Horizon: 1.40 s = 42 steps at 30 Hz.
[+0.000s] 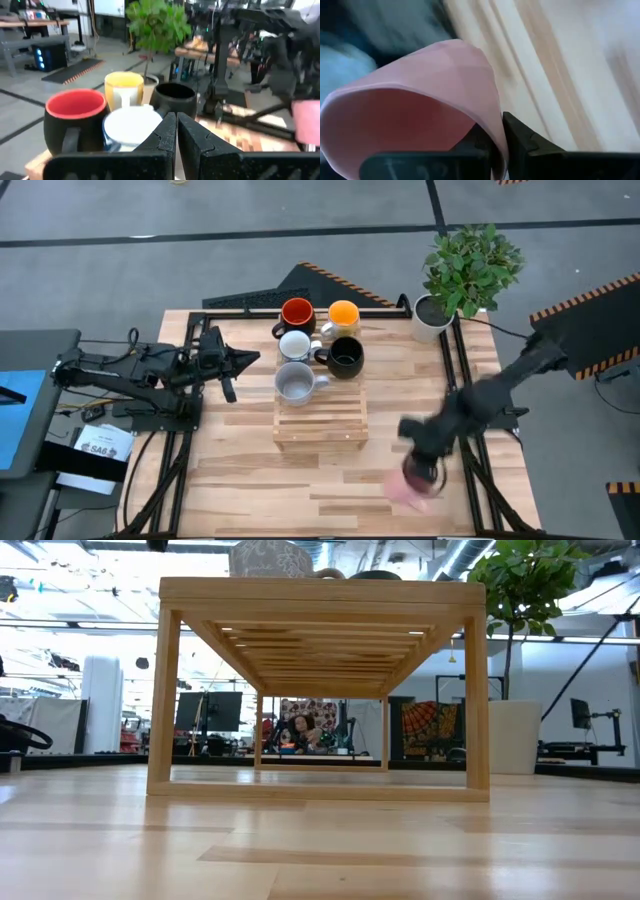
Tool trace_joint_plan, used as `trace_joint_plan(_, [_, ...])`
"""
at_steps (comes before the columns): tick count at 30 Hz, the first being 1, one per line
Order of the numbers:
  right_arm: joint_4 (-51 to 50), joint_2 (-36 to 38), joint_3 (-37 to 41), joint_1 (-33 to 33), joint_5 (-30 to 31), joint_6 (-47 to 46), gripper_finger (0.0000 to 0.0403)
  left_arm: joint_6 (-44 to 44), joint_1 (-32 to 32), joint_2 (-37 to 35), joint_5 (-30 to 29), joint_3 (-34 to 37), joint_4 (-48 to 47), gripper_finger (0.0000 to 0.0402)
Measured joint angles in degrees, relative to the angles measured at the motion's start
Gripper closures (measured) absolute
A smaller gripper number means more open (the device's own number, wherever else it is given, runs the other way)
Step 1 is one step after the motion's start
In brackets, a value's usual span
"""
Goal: Place coffee mugs
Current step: Put the pink mug on the shelf
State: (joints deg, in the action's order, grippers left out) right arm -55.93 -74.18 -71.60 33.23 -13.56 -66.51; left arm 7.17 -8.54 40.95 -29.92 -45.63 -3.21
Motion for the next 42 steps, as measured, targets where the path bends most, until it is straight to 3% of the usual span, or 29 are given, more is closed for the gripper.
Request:
trace_joint_plan(3, [-3.2, 1.4, -11.1, -7.2, 5.3, 3.3, 0.0358, -0.8, 0.0, -0.5, -0.3, 0.0, 0.2, 0.0401])
trace_joint_plan(7, [-13.2, -3.8, -25.0, -17.0, 13.2, 9.2, 0.0358, -1.3, 0.0, -0.7, -0.4, 0.0, 0.2, 0.0401])
trace_joint_plan(13, [-22.4, -13.7, -35.9, -27.1, 15.4, 18.3, 0.0358, -2.5, 0.0, -0.6, -0.4, 0.0, 0.2, 0.0401])
trace_joint_plan(17, [-28.1, -19.1, -37.8, -29.2, 13.6, 21.1, 0.0358, -2.5, 0.0, -0.6, -0.4, 0.0, 0.2, 0.0401])
trace_joint_plan(22, [-28.4, -23.7, -38.2, -30.1, 13.3, 21.9, 0.0358, -2.5, 0.0, -0.6, -0.5, 0.0, 0.2, 0.0401])
trace_joint_plan(32, [-27.4, -27.2, -38.4, -31.6, 13.5, 21.6, 0.0354, -3.0, 0.0, -0.6, -0.5, 0.0, 0.4, 0.0401])
trace_joint_plan(42, [-21.9, -26.7, -38.2, -33.8, 13.7, 21.8, 0.0239, -3.0, 0.0, -0.6, -0.5, 0.0, 0.6, 0.0401])
